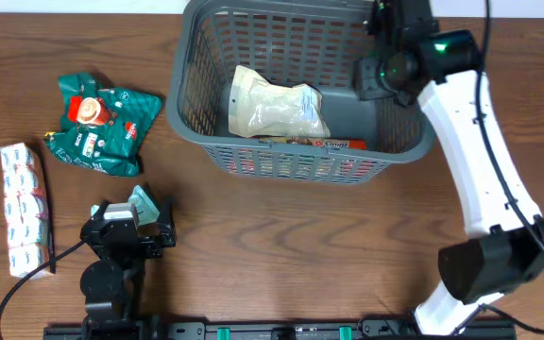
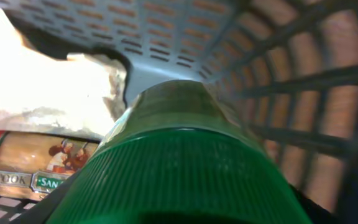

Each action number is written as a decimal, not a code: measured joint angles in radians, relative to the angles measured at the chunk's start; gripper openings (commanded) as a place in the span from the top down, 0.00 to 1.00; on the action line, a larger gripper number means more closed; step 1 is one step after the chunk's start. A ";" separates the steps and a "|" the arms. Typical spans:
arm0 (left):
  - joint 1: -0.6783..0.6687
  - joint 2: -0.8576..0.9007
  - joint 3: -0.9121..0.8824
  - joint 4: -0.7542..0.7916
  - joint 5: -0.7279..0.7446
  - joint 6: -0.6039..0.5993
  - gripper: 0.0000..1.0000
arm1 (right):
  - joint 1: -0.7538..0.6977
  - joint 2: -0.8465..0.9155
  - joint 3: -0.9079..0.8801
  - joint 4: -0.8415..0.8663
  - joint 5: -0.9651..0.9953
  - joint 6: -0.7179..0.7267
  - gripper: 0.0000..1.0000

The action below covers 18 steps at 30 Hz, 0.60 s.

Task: Pack container
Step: 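Carry the jar with the right gripper over the basket's right side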

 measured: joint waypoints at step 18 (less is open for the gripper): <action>0.000 0.000 0.000 0.000 0.000 0.000 0.01 | 0.020 0.101 0.000 -0.008 -0.008 -0.012 0.98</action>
